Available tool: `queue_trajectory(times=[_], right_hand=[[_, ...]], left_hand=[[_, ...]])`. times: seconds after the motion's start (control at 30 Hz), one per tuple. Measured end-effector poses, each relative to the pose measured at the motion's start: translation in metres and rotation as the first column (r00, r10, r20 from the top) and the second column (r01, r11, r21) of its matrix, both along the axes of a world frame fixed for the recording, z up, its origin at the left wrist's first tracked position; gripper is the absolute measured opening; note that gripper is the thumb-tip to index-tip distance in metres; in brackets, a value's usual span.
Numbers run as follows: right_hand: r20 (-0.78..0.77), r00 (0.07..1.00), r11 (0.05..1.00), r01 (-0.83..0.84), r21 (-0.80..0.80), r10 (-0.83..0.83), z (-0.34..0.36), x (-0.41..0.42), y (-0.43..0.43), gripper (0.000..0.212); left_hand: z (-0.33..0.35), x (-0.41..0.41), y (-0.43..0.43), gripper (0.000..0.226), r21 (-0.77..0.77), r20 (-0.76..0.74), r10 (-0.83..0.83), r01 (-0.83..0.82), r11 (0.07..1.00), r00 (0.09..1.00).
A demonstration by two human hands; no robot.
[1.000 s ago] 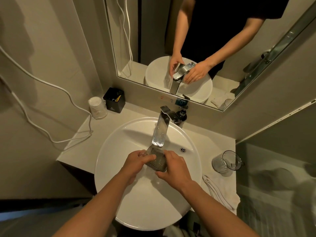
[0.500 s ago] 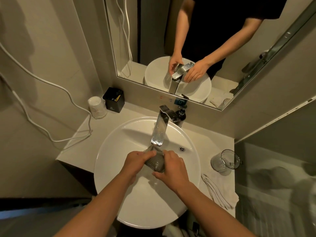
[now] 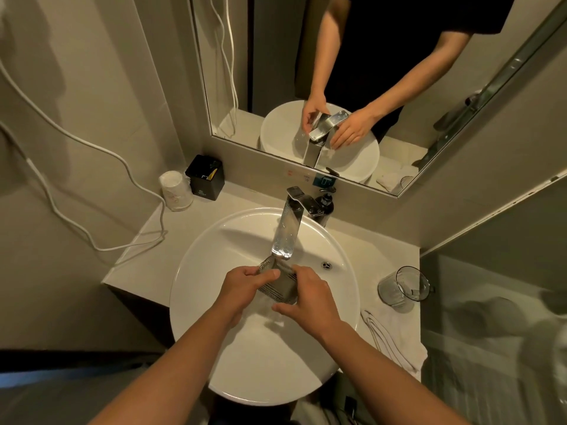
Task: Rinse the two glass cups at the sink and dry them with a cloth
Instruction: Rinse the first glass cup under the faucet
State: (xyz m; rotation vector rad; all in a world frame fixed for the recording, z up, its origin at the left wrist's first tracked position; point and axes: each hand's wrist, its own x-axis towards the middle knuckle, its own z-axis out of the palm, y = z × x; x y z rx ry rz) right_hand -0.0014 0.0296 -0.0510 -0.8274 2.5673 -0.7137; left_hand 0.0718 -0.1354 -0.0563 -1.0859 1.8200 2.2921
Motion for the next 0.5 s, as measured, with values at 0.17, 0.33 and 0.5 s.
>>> queue_trajectory(times=[0.17, 0.33, 0.5], right_hand=[[0.144, 0.989, 0.999, 0.018, -0.035, -0.013, 0.002, -0.007, 0.000, 0.082], [0.300, 0.953, 0.997, -0.021, -0.074, 0.042, 0.010, -0.021, 0.004, 0.079], [0.267, 0.964, 0.994, 0.011, -0.105, 0.018, 0.013, -0.018, 0.002, 0.081]], left_hand=[[-0.004, 0.004, -0.007, 0.026, 0.022, 0.013, -0.086, 0.086, 0.996, 0.996], [-0.002, 0.009, -0.016, 0.047, 0.057, -0.056, -0.161, 0.164, 0.985, 0.985], [0.000, 0.003, -0.008, 0.026, 0.063, -0.058, -0.024, 0.028, 0.998, 0.998]])
